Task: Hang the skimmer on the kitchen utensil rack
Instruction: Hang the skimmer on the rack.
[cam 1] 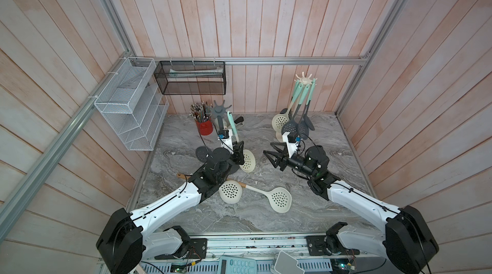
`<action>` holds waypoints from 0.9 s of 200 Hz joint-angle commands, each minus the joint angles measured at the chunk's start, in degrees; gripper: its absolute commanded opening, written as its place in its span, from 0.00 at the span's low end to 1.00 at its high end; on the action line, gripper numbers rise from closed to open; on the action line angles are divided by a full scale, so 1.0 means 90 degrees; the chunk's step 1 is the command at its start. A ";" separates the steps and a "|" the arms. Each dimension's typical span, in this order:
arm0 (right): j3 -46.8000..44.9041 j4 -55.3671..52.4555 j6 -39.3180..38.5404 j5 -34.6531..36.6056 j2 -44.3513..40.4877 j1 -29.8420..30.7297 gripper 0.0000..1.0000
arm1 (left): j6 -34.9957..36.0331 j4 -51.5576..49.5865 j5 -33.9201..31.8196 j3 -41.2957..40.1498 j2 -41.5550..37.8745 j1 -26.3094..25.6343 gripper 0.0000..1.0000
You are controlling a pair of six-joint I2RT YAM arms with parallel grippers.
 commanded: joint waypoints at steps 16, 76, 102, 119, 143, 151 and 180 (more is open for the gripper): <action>-0.0227 -0.0050 0.0673 0.0658 0.0095 0.0048 0.63 | -0.0102 -0.0471 0.0017 0.0152 -0.0141 0.0022 0.57; -0.0440 -0.1188 0.1436 0.1825 0.0175 0.0048 0.63 | -0.0048 -0.1527 0.0038 -0.0013 -0.0686 0.0014 0.83; -0.0258 -0.2501 0.1699 0.2274 0.0091 0.0046 0.64 | -0.0153 -0.2090 0.0047 -0.0234 -0.0978 0.0018 0.88; -0.0118 -0.3372 0.1857 0.2367 0.0072 0.0048 0.64 | -0.0282 -0.2371 0.0061 -0.0418 -0.1164 0.0019 0.90; -0.0180 -0.4176 0.2290 0.2219 -0.0045 0.0048 0.65 | -0.0423 -0.2493 0.0147 -0.0720 -0.1376 0.0023 0.93; -0.0250 -0.4397 0.2456 0.2203 -0.0125 0.0048 0.65 | -0.0453 -0.2477 0.0165 -0.0812 -0.1447 0.0023 0.94; -0.0637 -0.4861 0.2909 0.2183 -0.0565 0.0068 0.65 | -0.0438 -0.2299 0.0247 -0.1048 -0.1642 0.0023 0.95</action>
